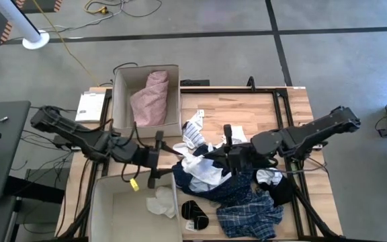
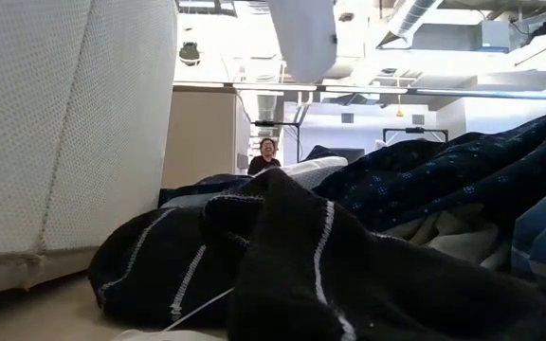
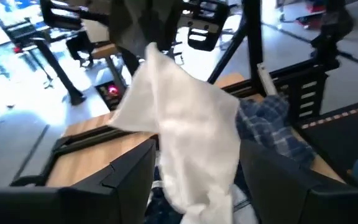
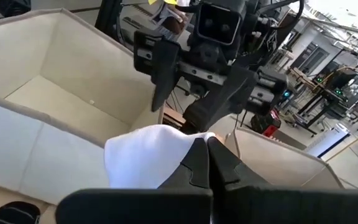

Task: Sort clothes
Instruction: Put the white sock into the bottom light brown laundry organizer

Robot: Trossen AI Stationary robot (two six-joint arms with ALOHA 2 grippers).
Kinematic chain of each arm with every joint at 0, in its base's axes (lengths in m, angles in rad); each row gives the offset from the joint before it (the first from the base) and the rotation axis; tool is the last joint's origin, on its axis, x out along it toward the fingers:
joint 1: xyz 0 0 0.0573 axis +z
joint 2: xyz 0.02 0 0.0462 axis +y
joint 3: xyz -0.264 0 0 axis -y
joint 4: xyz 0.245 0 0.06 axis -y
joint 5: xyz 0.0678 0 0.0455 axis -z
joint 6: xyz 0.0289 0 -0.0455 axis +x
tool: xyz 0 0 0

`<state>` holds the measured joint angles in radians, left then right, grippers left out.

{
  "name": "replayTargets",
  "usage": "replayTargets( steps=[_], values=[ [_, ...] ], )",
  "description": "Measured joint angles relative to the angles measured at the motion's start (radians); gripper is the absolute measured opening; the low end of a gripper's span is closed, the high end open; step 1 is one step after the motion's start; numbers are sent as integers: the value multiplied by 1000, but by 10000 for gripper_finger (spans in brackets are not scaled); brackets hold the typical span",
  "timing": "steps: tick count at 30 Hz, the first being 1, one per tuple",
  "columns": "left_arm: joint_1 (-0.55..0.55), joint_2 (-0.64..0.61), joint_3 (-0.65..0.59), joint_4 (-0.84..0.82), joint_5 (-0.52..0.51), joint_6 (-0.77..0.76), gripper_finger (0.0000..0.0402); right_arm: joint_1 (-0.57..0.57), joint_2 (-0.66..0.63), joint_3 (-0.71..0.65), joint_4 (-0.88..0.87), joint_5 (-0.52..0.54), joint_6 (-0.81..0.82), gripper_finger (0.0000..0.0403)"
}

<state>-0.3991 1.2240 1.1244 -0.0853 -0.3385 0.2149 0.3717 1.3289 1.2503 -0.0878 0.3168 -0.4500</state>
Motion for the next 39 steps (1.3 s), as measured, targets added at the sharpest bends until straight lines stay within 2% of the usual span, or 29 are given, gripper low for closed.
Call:
replayTargets(
  steps=[9, 20, 24, 30, 39],
  values=[
    [34, 80, 0, 165, 22, -25, 229, -7, 1, 0, 18, -3, -30, 0],
    [88, 169, 0, 235, 20, -36, 220, 5, 1, 0, 10, -3, -29, 0],
    [91, 182, 0, 268, 45, -1, 165, 11, 1, 0, 13, -3, -29, 0],
    [97, 184, -1, 324, 110, 49, 21, 12, 1, 0, 12, -3, -22, 0],
    [82, 177, 19, 297, 116, 105, 4, 17, 1, 0, -21, -3, 31, 0]
  ],
)
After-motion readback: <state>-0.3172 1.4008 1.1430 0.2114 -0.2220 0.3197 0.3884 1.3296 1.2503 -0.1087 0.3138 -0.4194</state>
